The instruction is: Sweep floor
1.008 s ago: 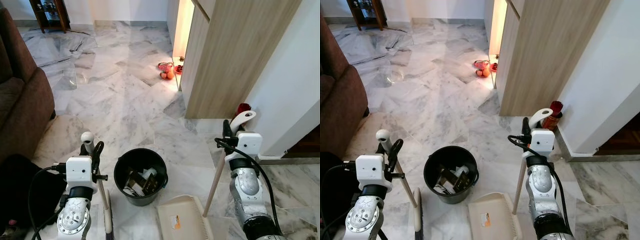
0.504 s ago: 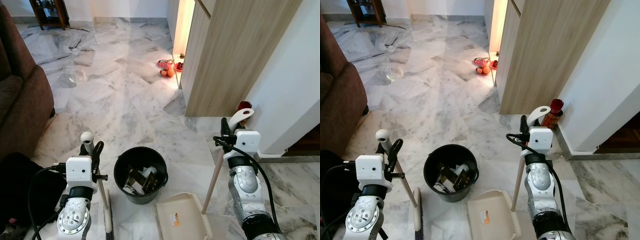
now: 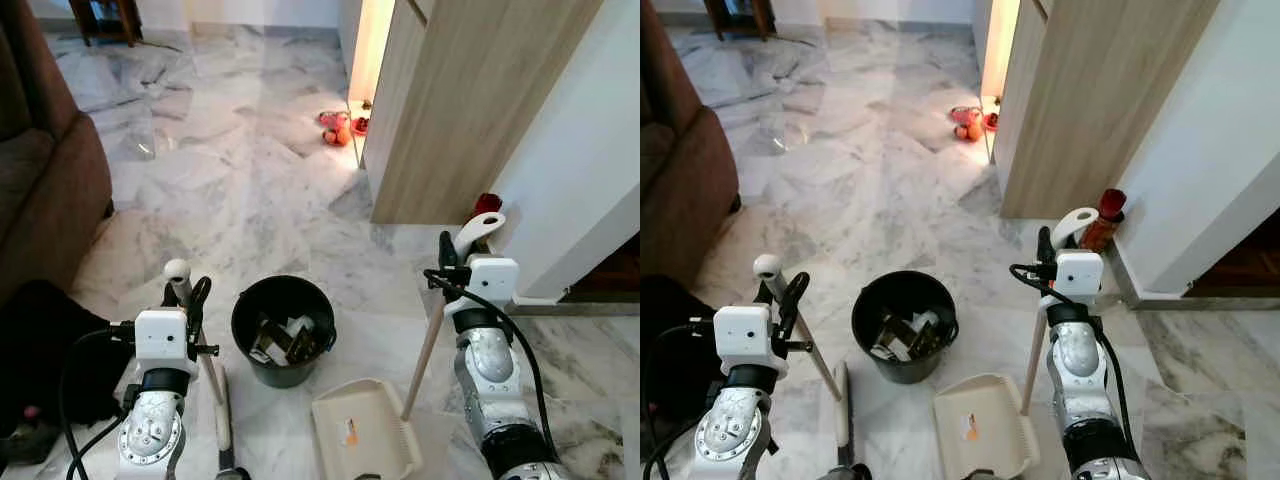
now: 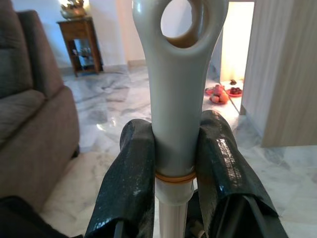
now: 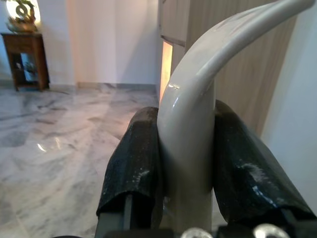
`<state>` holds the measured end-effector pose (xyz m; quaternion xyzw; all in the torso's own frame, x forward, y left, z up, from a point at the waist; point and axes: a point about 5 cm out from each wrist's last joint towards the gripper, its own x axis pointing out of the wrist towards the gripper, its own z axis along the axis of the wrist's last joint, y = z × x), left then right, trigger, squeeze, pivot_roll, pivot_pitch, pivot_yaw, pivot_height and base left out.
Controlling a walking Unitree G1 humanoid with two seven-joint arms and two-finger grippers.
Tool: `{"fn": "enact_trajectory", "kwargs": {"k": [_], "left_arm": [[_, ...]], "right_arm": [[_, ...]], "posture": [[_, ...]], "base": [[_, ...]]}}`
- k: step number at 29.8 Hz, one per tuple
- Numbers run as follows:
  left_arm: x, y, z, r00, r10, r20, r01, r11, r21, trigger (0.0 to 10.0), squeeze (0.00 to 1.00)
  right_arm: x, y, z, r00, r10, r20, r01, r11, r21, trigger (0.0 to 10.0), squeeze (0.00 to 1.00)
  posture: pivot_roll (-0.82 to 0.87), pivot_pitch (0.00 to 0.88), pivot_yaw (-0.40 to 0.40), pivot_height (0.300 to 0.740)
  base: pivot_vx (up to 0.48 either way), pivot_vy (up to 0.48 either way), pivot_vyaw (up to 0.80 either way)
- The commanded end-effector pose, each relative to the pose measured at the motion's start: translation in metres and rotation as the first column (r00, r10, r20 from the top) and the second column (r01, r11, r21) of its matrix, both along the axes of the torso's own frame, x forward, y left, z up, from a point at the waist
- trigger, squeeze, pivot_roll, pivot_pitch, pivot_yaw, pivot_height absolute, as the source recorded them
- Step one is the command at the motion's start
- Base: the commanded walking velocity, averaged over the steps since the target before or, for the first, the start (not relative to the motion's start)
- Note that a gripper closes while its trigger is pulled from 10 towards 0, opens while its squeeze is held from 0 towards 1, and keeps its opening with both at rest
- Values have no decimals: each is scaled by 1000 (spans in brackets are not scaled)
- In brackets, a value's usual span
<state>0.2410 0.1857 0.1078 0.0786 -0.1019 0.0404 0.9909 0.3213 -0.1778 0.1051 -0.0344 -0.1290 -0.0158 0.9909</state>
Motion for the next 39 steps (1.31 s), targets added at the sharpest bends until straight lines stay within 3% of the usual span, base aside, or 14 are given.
{"fn": "enact_trajectory", "kwargs": {"k": [1,18,31,39], "left_arm": [[0,-2,3,1000,-5,29,5,1000,10,10000,16],[1,-3,3,999,-12,31,11,1000,12,10000,20],[4,-2,2,1000,6,25,-6,1000,21,10000,4],[4,-3,0,1000,5,20,-6,1000,20,10000,4]], "right_arm": [[2,-2,6,1000,-5,24,5,1000,4,10000,0],[3,1,6,1000,4,24,-4,1000,14,10000,0],[3,4,2,1000,6,-3,-6,999,39,10000,0],[4,3,1,1000,4,-15,-3,999,40,10000,0]], "posture": [[30,83,-54,740],[32,74,-55,740],[38,83,-58,740],[42,87,-62,740]], "base": [[-281,0,0],[-279,0,0],[0,0,0],[0,0,-768]]}}
